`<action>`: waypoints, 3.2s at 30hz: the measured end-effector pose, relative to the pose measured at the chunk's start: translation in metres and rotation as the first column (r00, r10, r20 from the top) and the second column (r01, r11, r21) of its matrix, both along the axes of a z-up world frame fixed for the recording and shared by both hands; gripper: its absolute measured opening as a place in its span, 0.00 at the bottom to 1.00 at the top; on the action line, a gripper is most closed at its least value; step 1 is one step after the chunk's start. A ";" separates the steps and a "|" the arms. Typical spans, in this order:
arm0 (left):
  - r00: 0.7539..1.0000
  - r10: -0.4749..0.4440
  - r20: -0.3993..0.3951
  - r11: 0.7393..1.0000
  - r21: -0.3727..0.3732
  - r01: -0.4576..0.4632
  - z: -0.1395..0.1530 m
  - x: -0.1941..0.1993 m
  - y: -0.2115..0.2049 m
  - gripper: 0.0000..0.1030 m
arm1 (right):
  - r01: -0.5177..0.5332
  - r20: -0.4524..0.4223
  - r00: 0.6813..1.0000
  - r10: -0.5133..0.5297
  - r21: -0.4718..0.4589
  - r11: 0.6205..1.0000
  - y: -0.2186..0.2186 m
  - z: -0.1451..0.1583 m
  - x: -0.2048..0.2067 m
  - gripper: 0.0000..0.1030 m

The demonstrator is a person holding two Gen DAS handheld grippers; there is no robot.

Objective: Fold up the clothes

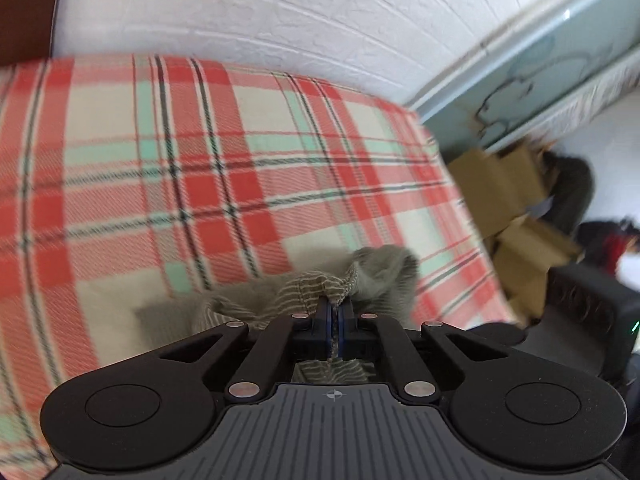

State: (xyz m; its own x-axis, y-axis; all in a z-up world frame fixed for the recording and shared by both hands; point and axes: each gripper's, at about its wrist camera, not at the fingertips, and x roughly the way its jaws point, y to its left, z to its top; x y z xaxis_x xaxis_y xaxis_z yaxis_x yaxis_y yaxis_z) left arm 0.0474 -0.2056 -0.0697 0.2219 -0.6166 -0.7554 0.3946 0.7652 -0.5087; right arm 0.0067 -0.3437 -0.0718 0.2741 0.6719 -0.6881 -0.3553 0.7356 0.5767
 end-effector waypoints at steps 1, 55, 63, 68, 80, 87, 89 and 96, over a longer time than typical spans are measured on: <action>1.000 0.000 -0.015 1.000 -0.022 -0.001 -0.001 -0.001 0.000 0.00 | 0.002 0.003 1.000 -0.002 0.003 1.000 -0.003 0.000 -0.003 0.06; 0.964 -0.081 0.254 0.960 0.279 0.007 0.068 -0.025 -0.008 0.26 | -0.138 0.206 0.961 0.182 -0.212 0.967 0.010 0.009 0.086 0.06; 0.963 -0.112 0.244 0.944 0.328 0.027 0.052 -0.025 -0.028 0.37 | -0.090 0.213 0.969 0.128 -0.178 0.980 0.000 0.013 0.084 0.15; 0.968 -0.080 0.236 0.943 0.333 -0.004 0.051 -0.024 -0.015 0.37 | -0.038 0.187 0.982 0.040 -0.015 0.999 -0.020 0.024 0.074 0.16; 0.979 -0.041 0.201 0.933 0.358 -0.034 0.042 -0.022 0.005 0.41 | 0.264 -0.144 0.962 -0.232 0.277 0.924 -0.052 -0.018 0.083 0.30; 0.984 -0.028 0.176 0.942 0.334 -0.033 0.032 -0.015 0.007 0.42 | 0.268 -0.167 0.956 -0.240 0.173 0.948 -0.046 -0.025 0.089 0.43; 0.987 -0.010 0.162 0.942 0.333 -0.045 0.029 -0.011 0.011 0.44 | 0.236 -0.138 0.967 -0.216 0.148 0.960 -0.038 -0.023 0.085 0.44; 0.989 0.104 0.102 0.950 0.284 -0.129 0.024 0.013 0.035 0.48 | 0.091 -0.025 0.996 -0.090 0.019 0.996 -0.006 -0.019 0.067 0.05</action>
